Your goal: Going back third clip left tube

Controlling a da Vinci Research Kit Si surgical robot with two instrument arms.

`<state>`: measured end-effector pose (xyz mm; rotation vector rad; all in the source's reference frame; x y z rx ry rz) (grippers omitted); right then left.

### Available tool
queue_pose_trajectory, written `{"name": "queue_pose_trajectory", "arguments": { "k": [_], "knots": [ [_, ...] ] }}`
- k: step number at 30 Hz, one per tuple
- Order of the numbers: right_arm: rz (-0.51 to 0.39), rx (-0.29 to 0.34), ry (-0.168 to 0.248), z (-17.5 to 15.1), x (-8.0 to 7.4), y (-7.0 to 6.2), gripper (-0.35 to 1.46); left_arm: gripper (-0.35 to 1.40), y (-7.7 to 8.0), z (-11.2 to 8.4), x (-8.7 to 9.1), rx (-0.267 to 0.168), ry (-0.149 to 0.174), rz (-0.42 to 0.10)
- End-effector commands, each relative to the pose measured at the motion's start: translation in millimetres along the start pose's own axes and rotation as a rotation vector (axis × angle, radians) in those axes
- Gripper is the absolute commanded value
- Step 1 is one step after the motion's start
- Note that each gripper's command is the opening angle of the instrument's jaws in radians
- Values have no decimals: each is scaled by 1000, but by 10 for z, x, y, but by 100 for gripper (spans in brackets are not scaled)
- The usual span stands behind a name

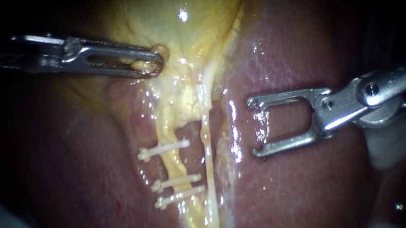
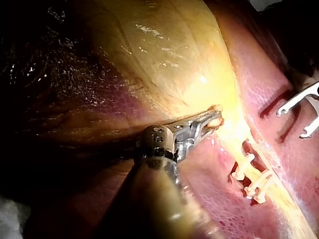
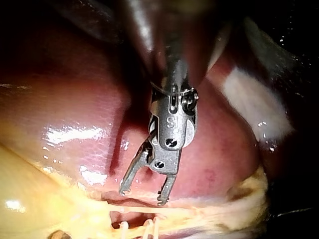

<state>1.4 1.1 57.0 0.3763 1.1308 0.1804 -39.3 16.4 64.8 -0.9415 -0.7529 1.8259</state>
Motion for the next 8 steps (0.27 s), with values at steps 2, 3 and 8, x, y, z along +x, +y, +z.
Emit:
{"name": "queue_pose_trajectory", "arguments": {
  "k": [2, 3, 8],
  "knots": [
    [0, 3, 1, 0, 0, 0, 50, -35, 1, 0, -1, -1, -2, 1],
    [0, 3, 1, 0, 0, 0, 50, -35, 1, 0, -1, -1, -2, 1],
    [0, 11, 9, 0, 1, -1, 50, -35, 1, -2, -2, -3, -3, 2]
  ]
}}
